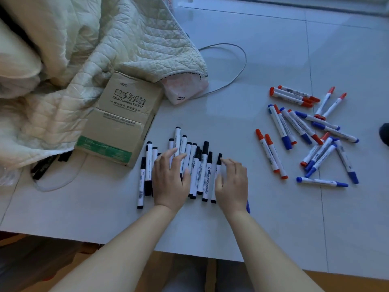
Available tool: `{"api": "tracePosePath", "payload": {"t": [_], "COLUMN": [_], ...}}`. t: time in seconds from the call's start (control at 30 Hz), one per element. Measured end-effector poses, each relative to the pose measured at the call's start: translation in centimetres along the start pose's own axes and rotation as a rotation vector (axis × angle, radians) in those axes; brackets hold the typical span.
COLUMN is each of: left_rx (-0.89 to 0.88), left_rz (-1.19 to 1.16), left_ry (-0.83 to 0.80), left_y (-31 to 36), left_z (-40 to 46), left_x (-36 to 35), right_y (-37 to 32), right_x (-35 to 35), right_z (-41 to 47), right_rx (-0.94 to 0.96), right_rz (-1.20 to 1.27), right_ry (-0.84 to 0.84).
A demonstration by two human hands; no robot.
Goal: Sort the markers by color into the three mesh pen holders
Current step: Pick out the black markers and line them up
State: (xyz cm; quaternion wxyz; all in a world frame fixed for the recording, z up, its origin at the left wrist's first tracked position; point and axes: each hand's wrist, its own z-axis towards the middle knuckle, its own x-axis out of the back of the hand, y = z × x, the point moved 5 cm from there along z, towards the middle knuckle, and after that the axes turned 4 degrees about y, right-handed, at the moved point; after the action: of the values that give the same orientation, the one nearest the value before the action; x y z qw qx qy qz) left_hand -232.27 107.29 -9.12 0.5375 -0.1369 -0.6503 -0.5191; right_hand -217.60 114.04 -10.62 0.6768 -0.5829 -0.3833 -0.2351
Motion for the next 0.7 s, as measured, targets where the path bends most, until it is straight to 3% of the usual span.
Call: {"api": "tracePosePath", "payload": {"t": [0.17,0.37,0.7], "left_rx": [-0.295,-0.521,-0.594], "left_rz": [-0.061,0.208,0.352], "left_ry": [-0.081,-0.54,-0.615], "left_y": [5.9,9.5,12.4], "left_z": [-0.6,-2.6,-1.5], "left_x": [-2.1,-8.2,-12.2], "right_y": [3.2,10.3,19.0], "right_x": [4.0,8.7,14.0], "right_z": [-0.6,-0.3,1.8], "right_rx": [-0.014,-0.186,-0.316], "right_rz": [-0.074,-0.145,-0.304], "right_ry": [0.131,0.188,0.18]}}
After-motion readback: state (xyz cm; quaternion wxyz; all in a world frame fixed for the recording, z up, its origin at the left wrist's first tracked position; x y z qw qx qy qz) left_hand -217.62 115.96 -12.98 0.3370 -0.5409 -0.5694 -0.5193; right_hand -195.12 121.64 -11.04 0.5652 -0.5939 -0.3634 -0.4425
